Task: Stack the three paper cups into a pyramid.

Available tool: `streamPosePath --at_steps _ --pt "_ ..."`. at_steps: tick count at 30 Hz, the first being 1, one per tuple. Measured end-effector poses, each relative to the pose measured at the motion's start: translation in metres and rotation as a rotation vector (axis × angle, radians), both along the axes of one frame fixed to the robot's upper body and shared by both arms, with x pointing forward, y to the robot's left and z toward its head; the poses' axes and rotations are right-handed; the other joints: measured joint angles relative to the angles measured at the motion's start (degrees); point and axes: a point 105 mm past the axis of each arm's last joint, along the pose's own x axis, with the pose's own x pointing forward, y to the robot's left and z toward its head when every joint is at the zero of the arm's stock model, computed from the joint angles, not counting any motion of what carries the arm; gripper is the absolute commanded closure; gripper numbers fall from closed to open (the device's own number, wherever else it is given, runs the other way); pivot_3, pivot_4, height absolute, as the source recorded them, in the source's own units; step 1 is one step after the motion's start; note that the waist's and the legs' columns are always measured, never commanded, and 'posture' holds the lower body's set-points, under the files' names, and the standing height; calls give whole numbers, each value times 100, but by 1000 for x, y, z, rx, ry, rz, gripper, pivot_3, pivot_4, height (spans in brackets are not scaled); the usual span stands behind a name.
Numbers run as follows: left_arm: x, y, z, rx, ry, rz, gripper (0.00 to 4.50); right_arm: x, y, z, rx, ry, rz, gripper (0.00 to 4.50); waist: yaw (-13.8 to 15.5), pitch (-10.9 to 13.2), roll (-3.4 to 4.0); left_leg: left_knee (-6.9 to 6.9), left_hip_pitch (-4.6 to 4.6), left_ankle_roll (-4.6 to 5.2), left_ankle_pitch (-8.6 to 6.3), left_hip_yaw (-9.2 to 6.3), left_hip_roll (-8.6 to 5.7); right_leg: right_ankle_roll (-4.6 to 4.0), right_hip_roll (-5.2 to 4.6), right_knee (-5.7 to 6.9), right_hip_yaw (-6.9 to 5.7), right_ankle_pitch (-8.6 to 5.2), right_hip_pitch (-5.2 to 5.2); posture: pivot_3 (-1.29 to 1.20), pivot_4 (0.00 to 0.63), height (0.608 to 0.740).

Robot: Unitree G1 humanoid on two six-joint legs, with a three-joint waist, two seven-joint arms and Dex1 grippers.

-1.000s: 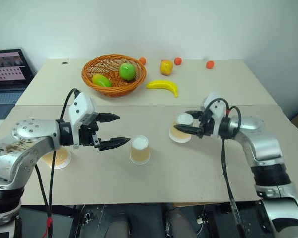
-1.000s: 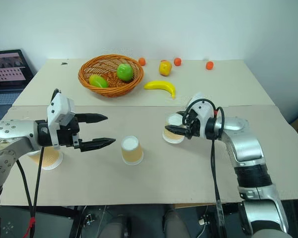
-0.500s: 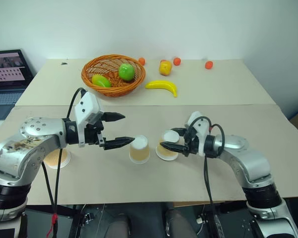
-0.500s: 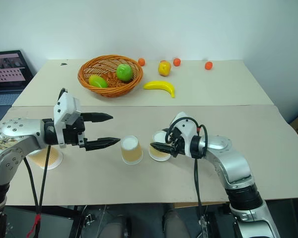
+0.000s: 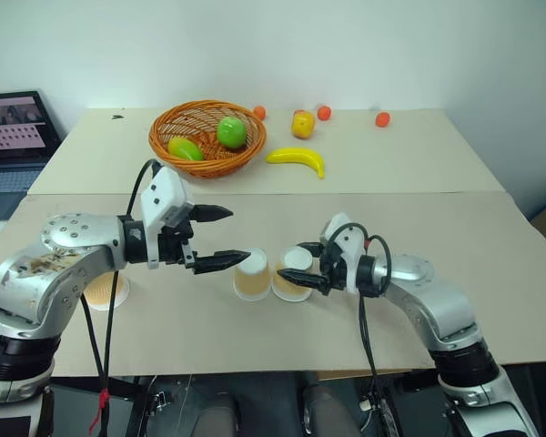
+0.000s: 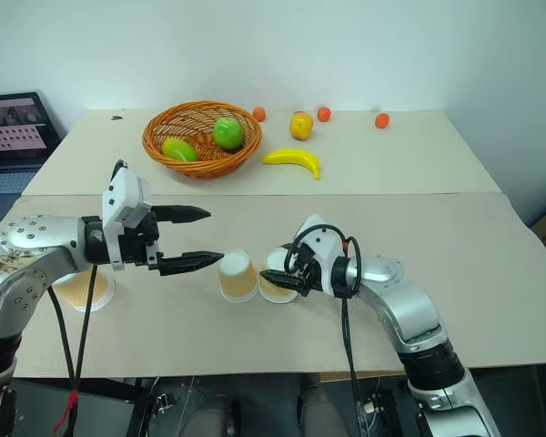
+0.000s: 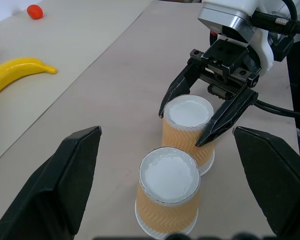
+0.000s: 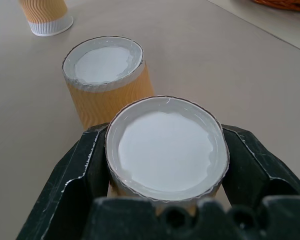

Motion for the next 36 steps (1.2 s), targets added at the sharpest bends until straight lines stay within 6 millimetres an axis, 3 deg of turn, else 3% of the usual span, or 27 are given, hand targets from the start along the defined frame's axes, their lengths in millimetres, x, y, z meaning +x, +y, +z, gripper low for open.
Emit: streamPosePath --at_steps 1,2,4,9,14,16,21,25,31,36 --pt "1 0 0 -1 1 1 0 -1 1 0 1 -1 1 683 -2 0 0 0 0 0 0 0 0 0 0 0 0 0 0 0 150 737" --pt "1 0 1 -1 -1 2 0 -1 1 0 2 -2 3 605 -3 0 0 1 0 0 0 1 0 0 0 0 0 0 0 0 150 737" --pt "2 -1 3 -1 -10 0 0 -3 3 -2 5 8 10 18 2 0 0 1 -1 0 0 0 0 1 0 0 0 0 0 0 150 737" --pt "3 -1 4 1 -14 -2 0 -6 6 -4 1 16 25 18 2 0 0 1 -1 0 0 1 -1 1 0 -1 0 0 0 0 150 737" --pt "5 -1 3 -1 -12 0 0 -10 0 11 37 20 42 18 6 0 0 1 -3 0 0 0 -1 0 -1 -1 0 0 -1 0 150 737" --pt "5 -1 3 -3 -8 2 0 -13 -4 23 78 30 51 18 8 0 0 1 -3 0 0 -1 -1 0 -1 -1 0 0 0 0 150 737" --pt "6 -3 1 -2 -5 -10 0 -27 -22 77 223 28 107 18 12 0 -1 -1 -2 1 0 -2 0 -2 -1 -4 -1 1 2 0 150 737" --pt "6 -3 1 -7 0 -13 0 -31 -54 98 234 22 59 18 29 1 -1 0 -5 1 0 -2 -3 -1 -5 -11 -4 1 5 0 150 737" --pt "12 9 7 -14 -7 56 0 -20 -106 82 -29 -7 -114 18 23 2 -4 0 -5 1 0 5 -4 24 -7 -15 1 -14 4 0 150 737" --pt "19 34 26 -3 -47 190 0 -14 -99 82 -24 -18 -54 18 -58 6 -6 -2 7 1 0 5 5 23 6 0 6 -13 4 0 150 737"
